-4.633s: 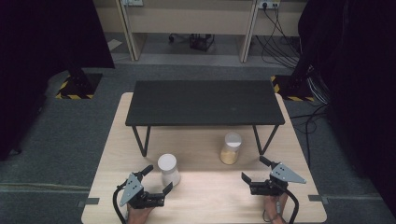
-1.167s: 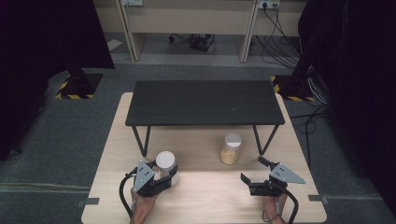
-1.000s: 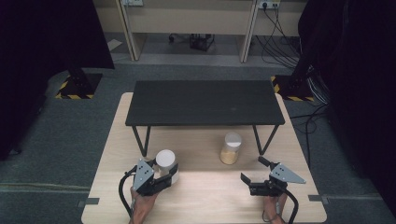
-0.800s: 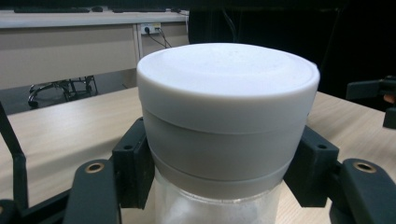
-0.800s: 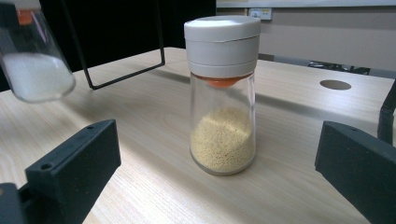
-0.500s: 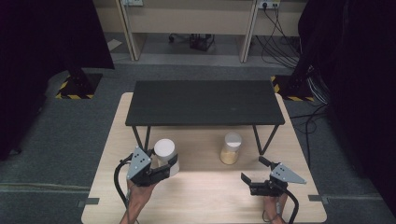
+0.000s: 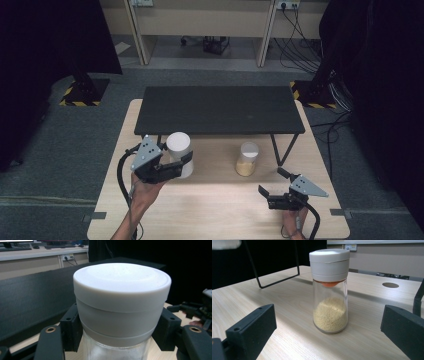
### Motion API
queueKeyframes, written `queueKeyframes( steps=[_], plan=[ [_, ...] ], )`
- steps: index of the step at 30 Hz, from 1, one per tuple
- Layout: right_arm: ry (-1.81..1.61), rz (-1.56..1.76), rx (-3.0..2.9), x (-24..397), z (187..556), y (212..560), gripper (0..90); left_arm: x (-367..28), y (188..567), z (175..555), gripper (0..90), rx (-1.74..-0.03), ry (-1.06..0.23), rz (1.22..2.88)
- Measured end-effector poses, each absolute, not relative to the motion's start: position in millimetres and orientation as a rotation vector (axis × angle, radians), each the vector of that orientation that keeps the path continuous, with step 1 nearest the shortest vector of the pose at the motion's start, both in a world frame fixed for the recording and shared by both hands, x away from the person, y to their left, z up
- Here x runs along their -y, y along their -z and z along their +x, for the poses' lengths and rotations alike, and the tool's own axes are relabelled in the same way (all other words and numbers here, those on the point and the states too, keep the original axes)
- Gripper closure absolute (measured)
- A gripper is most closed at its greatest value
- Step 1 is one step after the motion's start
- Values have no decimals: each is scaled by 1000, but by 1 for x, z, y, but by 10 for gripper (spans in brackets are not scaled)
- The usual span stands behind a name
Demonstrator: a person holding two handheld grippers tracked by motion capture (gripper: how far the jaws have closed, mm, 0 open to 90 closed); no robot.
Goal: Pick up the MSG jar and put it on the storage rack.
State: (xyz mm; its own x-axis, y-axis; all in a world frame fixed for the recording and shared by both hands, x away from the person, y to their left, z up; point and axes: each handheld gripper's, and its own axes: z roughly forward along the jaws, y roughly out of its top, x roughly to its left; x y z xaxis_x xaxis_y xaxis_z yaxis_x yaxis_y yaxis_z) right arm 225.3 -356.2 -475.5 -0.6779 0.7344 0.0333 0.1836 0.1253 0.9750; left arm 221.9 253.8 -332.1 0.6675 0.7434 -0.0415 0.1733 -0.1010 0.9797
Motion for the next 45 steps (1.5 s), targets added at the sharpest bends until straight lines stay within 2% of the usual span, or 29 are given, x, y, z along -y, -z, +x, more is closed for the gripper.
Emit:
queueKeyframes(
  steps=[11, 23, 33, 45],
  plan=[
    [-1581, 885, -1951, 356, 226, 476, 2, -253, 287, 239, 352, -770, -545, 1596],
    [-1581, 890, -1955, 356, 227, 476, 2, -236, 253, 274, 352, -902, -678, 1565],
    [-1587, 885, -1952, 358, 227, 476, 2, -212, 252, 303, 351, -1023, -729, 1526],
    [-1593, 876, -1964, 358, 228, 476, 1, -196, 257, 320, 351, -1103, -817, 1489]
  ],
)
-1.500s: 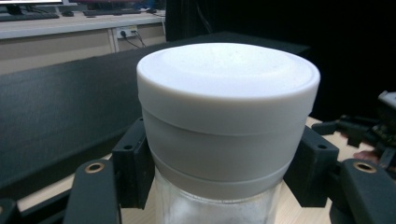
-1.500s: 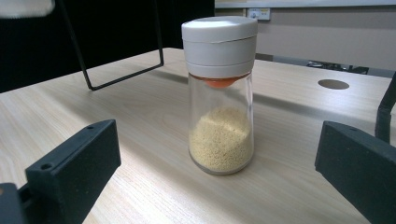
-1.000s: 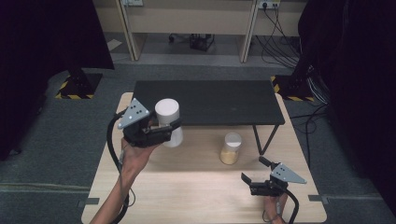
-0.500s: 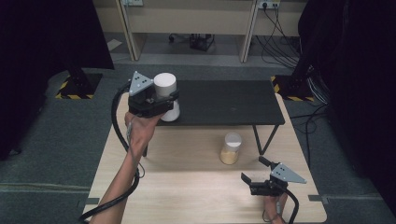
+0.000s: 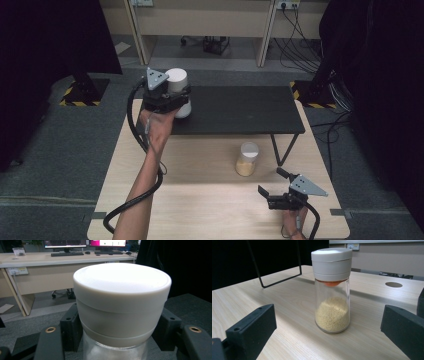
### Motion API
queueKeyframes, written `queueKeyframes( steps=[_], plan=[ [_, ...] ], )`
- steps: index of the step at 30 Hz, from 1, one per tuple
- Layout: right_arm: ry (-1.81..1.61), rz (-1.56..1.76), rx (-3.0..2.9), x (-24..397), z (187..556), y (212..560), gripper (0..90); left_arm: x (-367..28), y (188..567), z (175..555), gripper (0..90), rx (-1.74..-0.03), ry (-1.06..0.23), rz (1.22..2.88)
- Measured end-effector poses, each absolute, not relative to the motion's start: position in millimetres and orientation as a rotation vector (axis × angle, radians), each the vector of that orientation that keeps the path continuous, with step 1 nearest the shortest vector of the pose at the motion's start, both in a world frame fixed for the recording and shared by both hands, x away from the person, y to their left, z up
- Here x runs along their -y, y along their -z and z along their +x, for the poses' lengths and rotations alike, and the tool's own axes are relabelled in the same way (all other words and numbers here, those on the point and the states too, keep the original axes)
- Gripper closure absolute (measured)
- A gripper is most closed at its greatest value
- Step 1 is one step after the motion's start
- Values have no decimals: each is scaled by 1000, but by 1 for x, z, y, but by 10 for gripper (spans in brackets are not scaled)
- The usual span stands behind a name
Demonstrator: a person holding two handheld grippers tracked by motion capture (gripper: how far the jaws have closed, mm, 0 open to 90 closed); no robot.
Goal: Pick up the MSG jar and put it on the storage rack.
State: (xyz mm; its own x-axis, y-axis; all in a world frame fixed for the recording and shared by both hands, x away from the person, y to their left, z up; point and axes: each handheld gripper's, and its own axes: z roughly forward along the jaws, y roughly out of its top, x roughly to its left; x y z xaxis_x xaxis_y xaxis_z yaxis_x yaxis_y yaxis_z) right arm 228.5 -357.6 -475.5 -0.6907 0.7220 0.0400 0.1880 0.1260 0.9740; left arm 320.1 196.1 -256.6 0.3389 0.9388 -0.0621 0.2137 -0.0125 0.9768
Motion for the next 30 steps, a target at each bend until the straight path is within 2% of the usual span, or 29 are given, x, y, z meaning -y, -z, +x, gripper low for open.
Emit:
queueKeyframes(
  steps=[12, 13, 15, 20, 30],
  plan=[
    [-1595, 874, -1965, 358, 228, 475, 2, -191, 277, 318, 345, -1082, -862, 1463],
    [-1595, 875, -1965, 358, 228, 475, 2, -192, 277, 319, 327, -1084, -849, 1460],
    [-1595, 877, -1964, 358, 228, 475, 2, -195, 274, 322, 185, -1086, -821, 1478],
    [-1597, 875, -1960, 358, 227, 476, 1, -192, 275, 316, 11, -1064, -840, 1479],
    [-1593, 876, -1964, 357, 228, 475, 2, -204, 282, 304, 0, -1058, -822, 1410]
  ],
)
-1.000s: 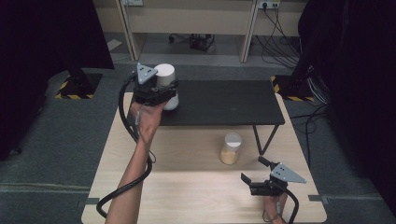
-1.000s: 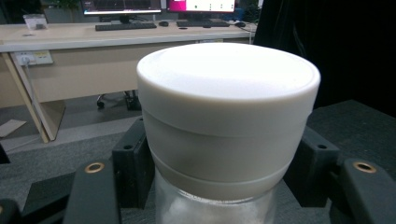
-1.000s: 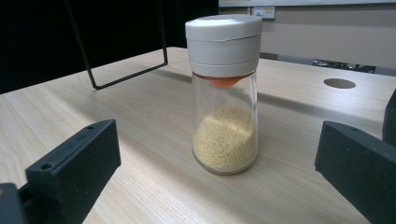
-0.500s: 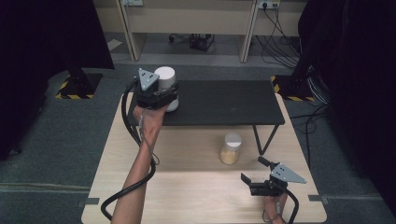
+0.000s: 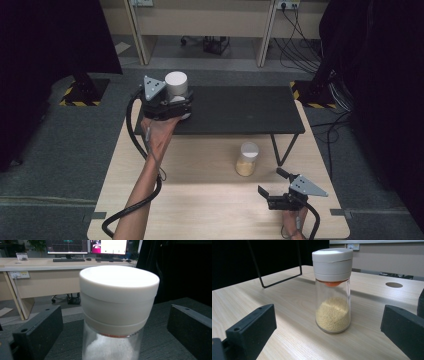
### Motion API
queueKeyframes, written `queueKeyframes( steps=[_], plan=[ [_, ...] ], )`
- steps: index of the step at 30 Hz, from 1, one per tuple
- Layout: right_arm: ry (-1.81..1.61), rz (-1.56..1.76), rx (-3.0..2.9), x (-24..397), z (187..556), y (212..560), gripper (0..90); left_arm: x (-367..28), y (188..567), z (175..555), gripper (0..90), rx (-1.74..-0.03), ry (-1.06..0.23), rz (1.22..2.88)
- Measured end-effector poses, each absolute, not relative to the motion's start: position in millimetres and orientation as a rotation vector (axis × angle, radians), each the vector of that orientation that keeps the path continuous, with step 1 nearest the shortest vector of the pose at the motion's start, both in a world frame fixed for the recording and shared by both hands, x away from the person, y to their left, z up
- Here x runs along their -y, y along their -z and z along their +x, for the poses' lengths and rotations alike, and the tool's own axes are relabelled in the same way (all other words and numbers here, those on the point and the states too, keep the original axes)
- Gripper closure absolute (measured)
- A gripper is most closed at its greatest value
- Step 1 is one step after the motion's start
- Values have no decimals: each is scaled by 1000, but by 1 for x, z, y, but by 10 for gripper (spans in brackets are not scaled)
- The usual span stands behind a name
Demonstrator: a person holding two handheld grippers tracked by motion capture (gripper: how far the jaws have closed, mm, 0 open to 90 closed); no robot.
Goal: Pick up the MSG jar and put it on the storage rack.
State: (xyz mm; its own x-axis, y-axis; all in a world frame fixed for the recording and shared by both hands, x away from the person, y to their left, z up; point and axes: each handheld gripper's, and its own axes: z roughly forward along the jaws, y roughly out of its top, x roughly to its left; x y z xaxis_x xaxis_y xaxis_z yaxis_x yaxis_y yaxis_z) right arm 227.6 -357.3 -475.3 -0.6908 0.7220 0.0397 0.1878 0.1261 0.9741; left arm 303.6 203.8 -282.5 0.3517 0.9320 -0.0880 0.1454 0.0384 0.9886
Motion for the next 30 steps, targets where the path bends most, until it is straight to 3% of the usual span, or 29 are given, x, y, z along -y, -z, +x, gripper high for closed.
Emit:
queueKeyframes(
  steps=[21, 30],
  plan=[
    [-1589, 879, -1966, 356, 227, 475, 2, -203, 316, 237, 2, -955, -875, 1377],
    [-1585, 879, -1968, 355, 227, 475, 2, -207, 357, 198, 4, -854, -884, 1404]
  ],
)
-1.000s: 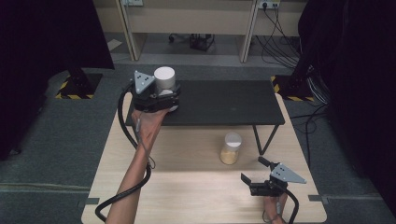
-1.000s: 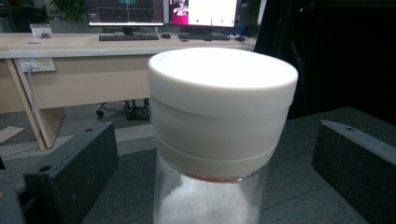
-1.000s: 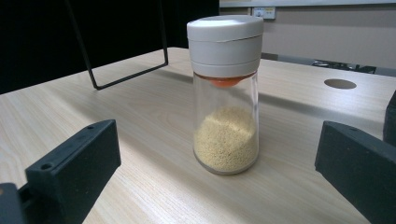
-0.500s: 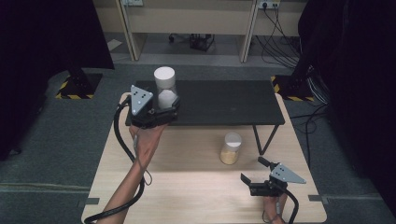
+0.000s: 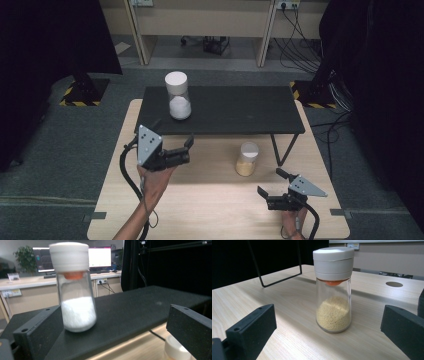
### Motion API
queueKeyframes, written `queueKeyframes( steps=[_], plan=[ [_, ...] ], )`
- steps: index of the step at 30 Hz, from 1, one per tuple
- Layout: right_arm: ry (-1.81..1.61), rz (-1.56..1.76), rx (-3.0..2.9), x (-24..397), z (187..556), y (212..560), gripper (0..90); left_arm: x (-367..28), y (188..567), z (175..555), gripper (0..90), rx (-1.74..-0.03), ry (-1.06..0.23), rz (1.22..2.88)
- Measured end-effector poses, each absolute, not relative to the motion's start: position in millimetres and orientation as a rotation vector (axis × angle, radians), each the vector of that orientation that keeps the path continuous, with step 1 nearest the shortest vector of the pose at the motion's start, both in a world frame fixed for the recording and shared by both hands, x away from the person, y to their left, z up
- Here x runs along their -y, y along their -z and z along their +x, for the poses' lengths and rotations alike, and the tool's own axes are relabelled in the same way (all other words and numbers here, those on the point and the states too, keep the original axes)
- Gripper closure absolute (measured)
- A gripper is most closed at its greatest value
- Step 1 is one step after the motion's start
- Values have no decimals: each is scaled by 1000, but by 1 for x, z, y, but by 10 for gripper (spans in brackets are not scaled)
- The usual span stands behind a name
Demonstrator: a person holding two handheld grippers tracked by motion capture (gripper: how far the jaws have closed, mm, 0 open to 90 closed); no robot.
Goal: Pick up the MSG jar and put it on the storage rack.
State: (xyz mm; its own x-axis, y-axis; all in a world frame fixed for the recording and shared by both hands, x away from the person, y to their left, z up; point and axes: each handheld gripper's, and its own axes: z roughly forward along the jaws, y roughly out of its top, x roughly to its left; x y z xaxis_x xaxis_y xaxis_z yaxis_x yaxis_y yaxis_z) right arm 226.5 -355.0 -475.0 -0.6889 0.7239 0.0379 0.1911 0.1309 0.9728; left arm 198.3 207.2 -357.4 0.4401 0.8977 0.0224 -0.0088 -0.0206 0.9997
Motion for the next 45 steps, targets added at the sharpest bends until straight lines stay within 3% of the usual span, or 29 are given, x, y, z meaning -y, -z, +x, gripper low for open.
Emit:
queueKeyframes(
  steps=[22, 34, 45],
  plan=[
    [-1578, 880, -1972, 353, 226, 475, 2, -248, 489, 165, 1, -789, -801, 1433],
    [-1582, 869, -1968, 354, 225, 474, 2, -250, 519, 165, 1, -835, -730, 1511],
    [-1583, 842, -1983, 353, 226, 473, 2, -249, 520, 168, 1, -839, -715, 1527]
  ],
)
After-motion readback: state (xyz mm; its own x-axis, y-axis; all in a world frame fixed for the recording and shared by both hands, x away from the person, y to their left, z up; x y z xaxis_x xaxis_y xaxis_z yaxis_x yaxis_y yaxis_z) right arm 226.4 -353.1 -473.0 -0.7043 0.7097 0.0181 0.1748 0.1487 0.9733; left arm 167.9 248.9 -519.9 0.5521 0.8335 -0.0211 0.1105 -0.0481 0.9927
